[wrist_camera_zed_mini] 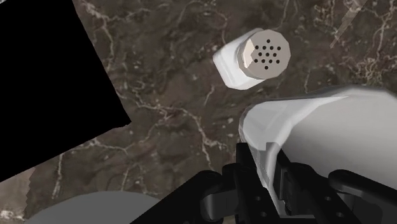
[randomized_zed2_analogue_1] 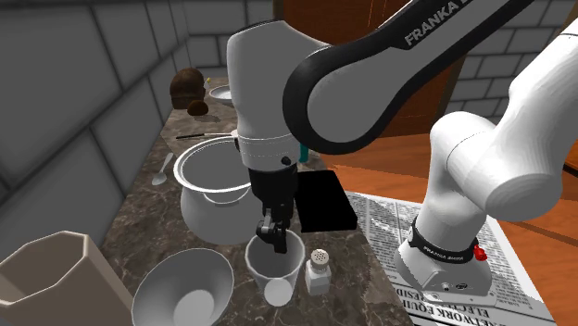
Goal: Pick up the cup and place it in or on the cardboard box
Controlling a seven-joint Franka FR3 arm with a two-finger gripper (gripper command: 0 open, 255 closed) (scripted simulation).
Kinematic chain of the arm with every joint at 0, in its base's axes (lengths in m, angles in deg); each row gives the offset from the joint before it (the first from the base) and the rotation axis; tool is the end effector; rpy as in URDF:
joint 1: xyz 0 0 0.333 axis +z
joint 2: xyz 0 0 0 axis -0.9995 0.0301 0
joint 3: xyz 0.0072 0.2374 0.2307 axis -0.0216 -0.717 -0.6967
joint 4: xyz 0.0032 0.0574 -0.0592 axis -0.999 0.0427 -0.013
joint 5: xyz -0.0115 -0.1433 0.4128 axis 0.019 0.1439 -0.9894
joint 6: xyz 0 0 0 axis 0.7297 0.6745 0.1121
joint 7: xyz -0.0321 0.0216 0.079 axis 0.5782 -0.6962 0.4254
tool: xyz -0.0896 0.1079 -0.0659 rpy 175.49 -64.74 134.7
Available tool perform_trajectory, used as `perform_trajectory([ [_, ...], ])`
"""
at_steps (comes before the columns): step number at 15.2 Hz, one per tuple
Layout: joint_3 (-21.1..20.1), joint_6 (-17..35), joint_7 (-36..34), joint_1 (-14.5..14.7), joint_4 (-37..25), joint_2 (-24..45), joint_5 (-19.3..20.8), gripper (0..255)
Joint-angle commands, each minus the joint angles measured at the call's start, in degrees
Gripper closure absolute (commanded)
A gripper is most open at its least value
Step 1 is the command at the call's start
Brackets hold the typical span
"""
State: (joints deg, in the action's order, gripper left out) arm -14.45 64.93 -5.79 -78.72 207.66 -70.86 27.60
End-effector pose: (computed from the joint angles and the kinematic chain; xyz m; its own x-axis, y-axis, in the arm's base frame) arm 0.3641 0.1678 0.3008 0.9936 0.0084 -0.1131 -0.0057 -0.9922 -0.1244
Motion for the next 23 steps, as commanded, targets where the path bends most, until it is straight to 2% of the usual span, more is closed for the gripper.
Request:
perform_trajectory([
  [1, 0.07, -0.95, -0.13, 0.0, -0.34, -0.49, 0.11, 255],
  [23, 2.24, -19.94, -2.83, -0.67, -12.51, -7.44, 2.57, 255],
])
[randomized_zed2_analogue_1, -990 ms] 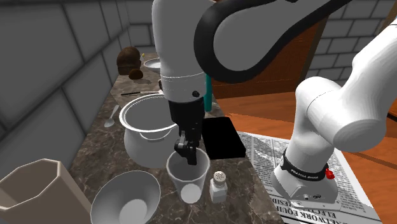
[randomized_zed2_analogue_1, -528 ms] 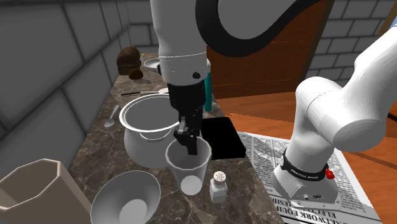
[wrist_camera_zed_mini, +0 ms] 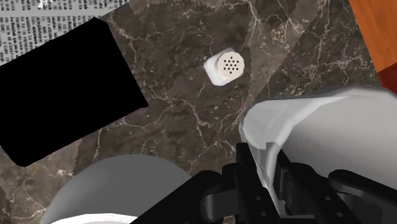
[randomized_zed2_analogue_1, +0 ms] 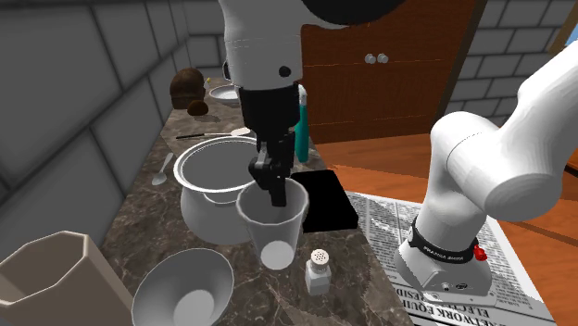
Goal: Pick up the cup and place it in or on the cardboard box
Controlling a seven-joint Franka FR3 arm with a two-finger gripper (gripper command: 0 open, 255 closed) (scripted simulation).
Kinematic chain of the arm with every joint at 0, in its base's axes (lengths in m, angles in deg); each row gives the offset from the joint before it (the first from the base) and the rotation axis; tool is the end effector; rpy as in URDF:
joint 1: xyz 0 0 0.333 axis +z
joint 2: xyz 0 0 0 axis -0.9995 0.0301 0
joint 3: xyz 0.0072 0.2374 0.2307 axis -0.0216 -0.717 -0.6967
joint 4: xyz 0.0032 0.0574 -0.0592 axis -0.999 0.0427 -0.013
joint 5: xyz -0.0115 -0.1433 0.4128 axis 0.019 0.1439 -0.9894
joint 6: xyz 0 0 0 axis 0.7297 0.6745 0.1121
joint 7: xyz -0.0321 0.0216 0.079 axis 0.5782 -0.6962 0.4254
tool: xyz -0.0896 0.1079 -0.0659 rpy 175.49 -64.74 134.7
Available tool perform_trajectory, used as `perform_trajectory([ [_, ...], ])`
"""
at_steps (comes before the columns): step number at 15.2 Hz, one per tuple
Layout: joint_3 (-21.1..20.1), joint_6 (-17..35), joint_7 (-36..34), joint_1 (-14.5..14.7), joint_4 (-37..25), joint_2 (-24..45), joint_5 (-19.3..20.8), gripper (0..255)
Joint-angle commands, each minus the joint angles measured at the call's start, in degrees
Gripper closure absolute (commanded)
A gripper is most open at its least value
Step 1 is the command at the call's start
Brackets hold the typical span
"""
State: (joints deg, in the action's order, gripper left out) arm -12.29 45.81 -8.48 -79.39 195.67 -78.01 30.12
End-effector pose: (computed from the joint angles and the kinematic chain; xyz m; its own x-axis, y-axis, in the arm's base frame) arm 0.3700 0.1693 0.4284 0.9933 0.0093 -0.1151 -0.0050 -0.9923 -0.1236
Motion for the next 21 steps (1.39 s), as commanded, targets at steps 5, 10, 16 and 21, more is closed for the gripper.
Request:
perform_trajectory([
  [5, 0.52, -4.73, -0.71, -0.13, -4.01, -0.75, 0.49, 255],
  [10, 0.89, -8.12, -1.22, -0.23, -7.32, -0.86, 0.85, 255],
  [16, 7.88, -12.34, 6.41, -3.31, -5.91, -5.01, 5.32, 255],
  [21, 13.73, -15.38, 12.95, -6.09, -6.56, -6.5, 9.68, 255],
])
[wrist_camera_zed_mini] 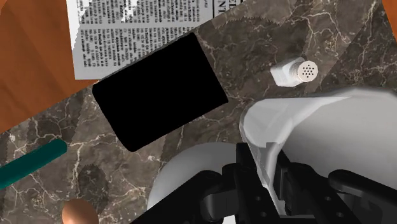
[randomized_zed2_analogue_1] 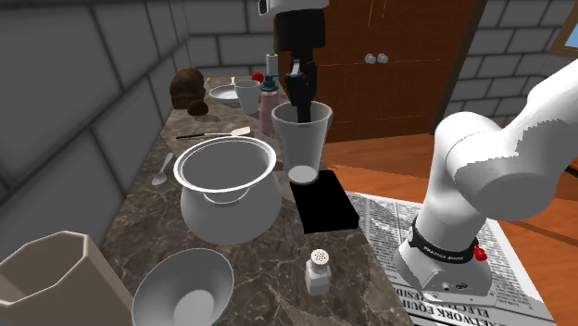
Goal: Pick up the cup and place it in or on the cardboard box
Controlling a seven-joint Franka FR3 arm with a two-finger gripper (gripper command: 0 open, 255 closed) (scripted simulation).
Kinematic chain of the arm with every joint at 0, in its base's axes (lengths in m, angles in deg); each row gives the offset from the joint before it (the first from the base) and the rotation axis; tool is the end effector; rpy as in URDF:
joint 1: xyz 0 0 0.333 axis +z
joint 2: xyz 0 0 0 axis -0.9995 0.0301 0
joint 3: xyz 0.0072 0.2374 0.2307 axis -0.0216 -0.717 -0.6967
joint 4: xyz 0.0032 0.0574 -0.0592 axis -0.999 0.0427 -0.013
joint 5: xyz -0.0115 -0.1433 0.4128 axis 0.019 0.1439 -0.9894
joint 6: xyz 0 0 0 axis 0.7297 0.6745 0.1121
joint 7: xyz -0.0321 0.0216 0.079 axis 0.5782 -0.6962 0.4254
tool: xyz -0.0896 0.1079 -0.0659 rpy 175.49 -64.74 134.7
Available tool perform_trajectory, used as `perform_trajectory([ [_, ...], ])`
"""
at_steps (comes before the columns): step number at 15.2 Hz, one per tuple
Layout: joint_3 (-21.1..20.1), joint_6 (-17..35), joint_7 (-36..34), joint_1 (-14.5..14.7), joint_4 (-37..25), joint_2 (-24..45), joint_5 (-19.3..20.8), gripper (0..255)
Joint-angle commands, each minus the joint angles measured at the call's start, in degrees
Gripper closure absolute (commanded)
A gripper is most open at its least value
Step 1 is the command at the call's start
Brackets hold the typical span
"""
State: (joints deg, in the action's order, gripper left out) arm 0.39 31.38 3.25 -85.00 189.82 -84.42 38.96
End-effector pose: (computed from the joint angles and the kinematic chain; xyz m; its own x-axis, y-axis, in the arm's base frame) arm 0.3637 0.0283 0.5095 0.9933 0.0076 -0.1152 -0.0068 -0.9922 -0.1241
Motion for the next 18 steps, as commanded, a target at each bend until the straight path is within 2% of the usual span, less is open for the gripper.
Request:
perform_trajectory([
  [1, 2.23, -1.49, 2.54, -1.02, -1.04, -0.16, 1.74, 255],
  [8, 10.89, -4.78, 12.55, -4.6, -5.35, 1.45, 8.16, 255],
  [18, 11.49, 2.66, 12.98, -4.98, 2.83, 0.72, 8.75, 255],
])
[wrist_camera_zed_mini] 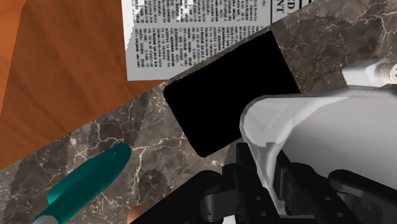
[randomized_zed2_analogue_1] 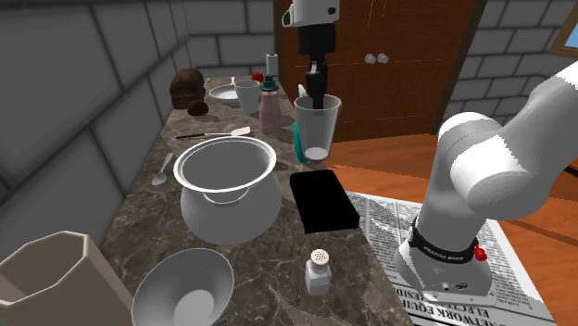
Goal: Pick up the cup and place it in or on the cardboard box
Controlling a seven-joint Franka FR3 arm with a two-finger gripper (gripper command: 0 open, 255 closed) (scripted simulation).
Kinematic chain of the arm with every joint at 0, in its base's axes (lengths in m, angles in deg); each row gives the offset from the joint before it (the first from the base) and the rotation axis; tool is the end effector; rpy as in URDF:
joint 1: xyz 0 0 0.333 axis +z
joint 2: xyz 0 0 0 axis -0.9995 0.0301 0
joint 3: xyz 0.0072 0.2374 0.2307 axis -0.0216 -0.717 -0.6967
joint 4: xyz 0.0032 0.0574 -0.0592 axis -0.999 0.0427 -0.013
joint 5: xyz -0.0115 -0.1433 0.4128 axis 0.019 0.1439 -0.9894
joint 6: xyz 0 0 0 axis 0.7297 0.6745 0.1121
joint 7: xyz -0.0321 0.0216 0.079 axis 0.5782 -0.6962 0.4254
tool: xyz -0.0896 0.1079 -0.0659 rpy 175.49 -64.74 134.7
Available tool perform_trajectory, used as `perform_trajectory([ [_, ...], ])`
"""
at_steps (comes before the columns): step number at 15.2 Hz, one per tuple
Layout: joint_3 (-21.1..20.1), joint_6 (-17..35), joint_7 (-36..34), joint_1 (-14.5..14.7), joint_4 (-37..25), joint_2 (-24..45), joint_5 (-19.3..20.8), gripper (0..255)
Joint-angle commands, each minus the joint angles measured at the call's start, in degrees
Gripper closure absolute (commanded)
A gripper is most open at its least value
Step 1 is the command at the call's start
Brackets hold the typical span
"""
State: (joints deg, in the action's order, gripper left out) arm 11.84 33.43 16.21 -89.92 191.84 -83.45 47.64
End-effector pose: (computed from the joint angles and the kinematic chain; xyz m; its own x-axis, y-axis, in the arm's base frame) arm 0.3564 -0.1018 0.4802 0.9932 0.0093 -0.1163 -0.0052 -0.9923 -0.1237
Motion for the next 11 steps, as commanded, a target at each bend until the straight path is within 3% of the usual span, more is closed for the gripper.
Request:
perform_trajectory([
  [1, 0.1, 1.37, 0.07, -0.1, 1.58, -0.25, 0.13, 255],
  [11, 0.9, 9.01, 0.6, -0.36, 8.52, 0.47, 0.66, 255],
])
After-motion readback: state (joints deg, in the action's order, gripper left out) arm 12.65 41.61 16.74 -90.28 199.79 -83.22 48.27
